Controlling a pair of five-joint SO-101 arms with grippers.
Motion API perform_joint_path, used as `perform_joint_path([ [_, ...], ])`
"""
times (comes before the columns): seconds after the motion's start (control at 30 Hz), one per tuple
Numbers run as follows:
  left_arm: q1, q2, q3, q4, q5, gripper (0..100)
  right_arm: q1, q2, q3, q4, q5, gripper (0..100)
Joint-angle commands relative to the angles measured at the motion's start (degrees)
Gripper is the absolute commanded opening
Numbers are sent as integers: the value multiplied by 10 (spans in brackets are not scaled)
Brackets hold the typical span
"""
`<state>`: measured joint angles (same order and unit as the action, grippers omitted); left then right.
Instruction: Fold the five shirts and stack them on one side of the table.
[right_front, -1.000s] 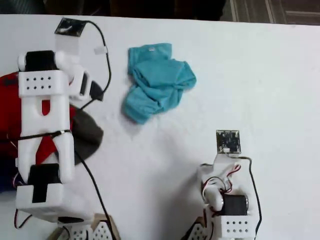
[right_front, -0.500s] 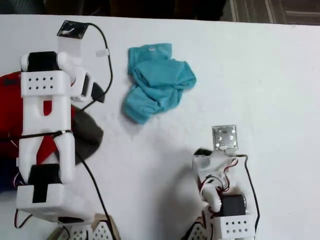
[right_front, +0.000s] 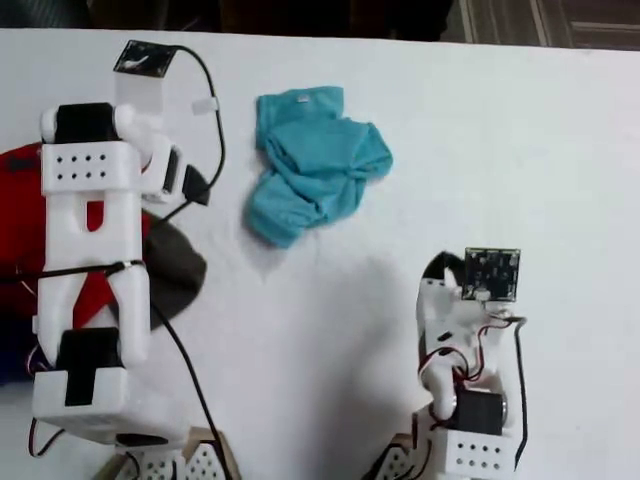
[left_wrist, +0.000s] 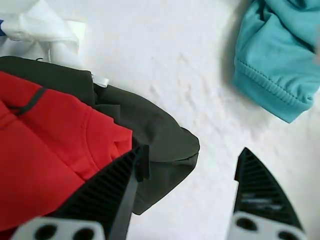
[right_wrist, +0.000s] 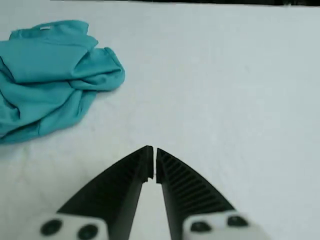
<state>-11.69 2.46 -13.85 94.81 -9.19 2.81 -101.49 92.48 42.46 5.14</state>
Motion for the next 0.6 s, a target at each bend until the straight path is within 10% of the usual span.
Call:
perform_joint_path([
  [0.0,6,-26,-2,-11,5,293,-2,23,-94,6,2,19],
  [0.57,40,-12,-7,-45,34,294,-107,628,-455,-56,-4,19],
])
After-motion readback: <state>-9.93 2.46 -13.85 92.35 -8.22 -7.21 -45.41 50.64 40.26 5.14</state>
